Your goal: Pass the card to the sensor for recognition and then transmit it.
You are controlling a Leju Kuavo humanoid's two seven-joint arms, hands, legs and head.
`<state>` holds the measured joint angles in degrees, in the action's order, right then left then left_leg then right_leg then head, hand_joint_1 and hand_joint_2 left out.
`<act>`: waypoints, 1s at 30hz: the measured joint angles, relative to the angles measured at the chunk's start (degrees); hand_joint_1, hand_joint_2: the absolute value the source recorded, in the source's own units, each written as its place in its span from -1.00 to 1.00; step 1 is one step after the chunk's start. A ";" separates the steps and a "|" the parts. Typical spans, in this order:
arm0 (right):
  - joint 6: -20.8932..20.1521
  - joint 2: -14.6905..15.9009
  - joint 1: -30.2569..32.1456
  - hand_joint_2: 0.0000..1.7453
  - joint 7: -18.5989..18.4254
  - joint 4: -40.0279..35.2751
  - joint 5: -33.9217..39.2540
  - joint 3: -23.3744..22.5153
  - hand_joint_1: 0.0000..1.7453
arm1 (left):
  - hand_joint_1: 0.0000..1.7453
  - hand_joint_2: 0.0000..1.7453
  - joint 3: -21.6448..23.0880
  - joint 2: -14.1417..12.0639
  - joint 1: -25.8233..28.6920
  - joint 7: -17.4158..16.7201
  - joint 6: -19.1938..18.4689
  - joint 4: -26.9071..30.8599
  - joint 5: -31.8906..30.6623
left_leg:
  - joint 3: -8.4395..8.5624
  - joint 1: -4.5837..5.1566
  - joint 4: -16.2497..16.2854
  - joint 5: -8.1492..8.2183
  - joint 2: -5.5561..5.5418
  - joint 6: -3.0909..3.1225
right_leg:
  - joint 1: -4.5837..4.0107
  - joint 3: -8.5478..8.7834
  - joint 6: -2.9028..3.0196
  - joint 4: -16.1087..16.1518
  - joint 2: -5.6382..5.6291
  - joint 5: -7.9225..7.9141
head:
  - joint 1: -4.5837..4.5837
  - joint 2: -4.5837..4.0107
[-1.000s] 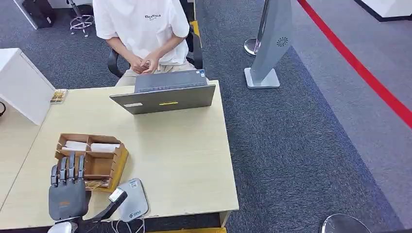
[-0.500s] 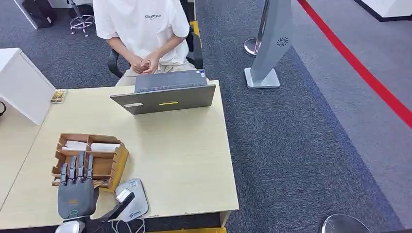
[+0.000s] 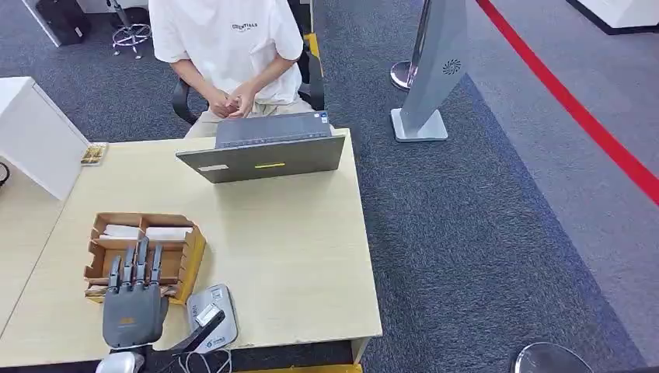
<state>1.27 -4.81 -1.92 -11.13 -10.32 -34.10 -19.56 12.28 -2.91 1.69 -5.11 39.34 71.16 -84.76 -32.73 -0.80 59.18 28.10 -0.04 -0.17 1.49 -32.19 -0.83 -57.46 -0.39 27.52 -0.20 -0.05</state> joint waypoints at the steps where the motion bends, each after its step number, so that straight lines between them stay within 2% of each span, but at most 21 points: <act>1: 0.00 0.00 0.00 1.00 0.00 0.00 -0.07 -0.07 -1.00 | -1.00 1.00 0.04 -0.07 0.09 -0.38 0.09 0.16 -0.02 | 0.00 0.00 0.00 0.00 0.00 0.00 | 0.00 0.00 0.00 0.00 0.00 0.00 | 0.00 0.00; 16: 0.02 0.00 0.00 1.00 0.15 0.00 -0.66 -1.33 -1.00 | -1.00 1.00 0.07 -1.07 1.89 -2.56 -0.04 6.21 -0.15 | 0.00 0.00 0.00 0.00 0.00 0.00 | 0.00 0.00 0.00 0.00 0.00 0.00 | -0.02 -0.02; 27: 0.02 -0.02 0.01 1.00 0.15 0.00 -0.68 -1.42 -1.00 | -1.00 1.00 0.07 -1.27 2.13 -2.58 -0.13 6.97 -0.15 | 0.00 0.00 0.00 0.00 0.00 0.00 | 0.00 0.00 0.00 0.00 0.00 0.00 | 0.00 -0.02; 30: 0.02 0.00 0.01 1.00 0.26 0.00 -0.72 -1.81 -1.00 | -1.00 1.00 0.07 -1.29 2.15 -2.58 -1.72 7.19 -0.04 | 0.00 0.00 0.00 0.00 0.00 0.00 | 0.00 0.00 0.00 0.00 0.00 0.00 | -0.02 -0.02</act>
<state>1.29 -4.81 -1.91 -10.86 -10.32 -34.82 -21.37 12.35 -4.20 3.84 -7.69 37.62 78.36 -84.80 -32.73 -0.80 59.18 28.10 -0.04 -0.17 1.49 -32.19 -0.83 -57.46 -0.39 27.52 -0.22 -0.06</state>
